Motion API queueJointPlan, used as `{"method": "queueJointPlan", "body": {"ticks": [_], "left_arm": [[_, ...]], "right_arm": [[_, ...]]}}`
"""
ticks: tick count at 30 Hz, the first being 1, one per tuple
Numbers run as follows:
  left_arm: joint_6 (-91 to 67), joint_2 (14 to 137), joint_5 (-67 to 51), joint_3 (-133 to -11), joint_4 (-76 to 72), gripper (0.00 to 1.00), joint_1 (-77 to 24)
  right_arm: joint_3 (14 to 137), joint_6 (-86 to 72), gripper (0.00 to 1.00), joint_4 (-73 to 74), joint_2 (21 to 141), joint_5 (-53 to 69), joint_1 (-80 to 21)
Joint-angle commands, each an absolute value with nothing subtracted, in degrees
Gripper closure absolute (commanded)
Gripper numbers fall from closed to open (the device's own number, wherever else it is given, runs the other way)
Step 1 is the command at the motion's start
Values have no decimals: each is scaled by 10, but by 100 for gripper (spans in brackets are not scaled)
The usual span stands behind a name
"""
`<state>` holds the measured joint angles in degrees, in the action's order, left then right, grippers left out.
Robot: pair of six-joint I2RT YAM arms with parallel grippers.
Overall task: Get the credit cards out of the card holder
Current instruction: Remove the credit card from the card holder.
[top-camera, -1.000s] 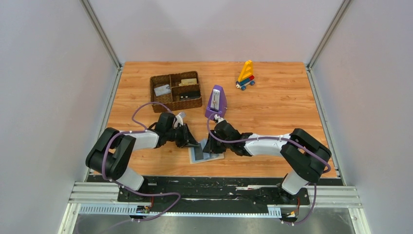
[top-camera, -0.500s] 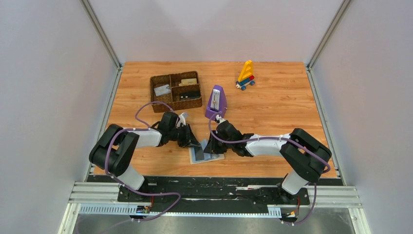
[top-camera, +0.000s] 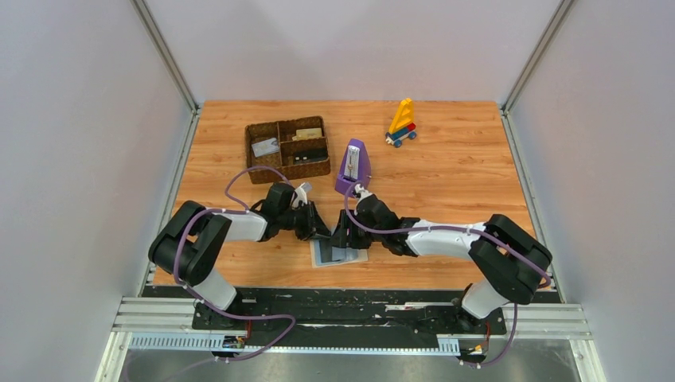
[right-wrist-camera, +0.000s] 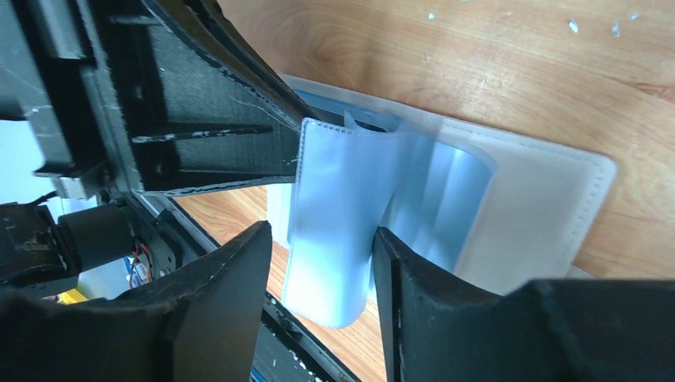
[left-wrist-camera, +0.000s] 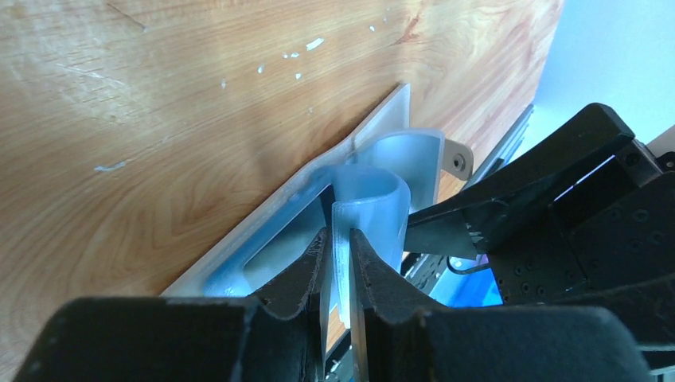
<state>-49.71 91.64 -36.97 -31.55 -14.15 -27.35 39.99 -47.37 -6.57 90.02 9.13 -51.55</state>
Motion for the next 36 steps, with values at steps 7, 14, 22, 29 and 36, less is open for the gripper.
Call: {"method": "queueJointPlan", "body": {"ticks": [7, 14, 22, 29, 36], "left_arm": [[-560, 929, -409, -293, -274, 80, -297], [-589, 953, -419, -300, -331, 80, -318], [-607, 965, -416, -317, -363, 80, -344], [-620, 985, -419, -333, -406, 80, -358], [-630, 1005, -417, -347, -440, 81, -364]], "right_arm": [[411, -469, 44, -21, 845, 38, -513], [409, -465, 39, 7, 806, 12, -513], [402, -467, 34, 41, 778, -34, -513], [403, -469, 29, 57, 788, -43, -508], [408, -464, 26, 68, 799, -50, -507]]}}
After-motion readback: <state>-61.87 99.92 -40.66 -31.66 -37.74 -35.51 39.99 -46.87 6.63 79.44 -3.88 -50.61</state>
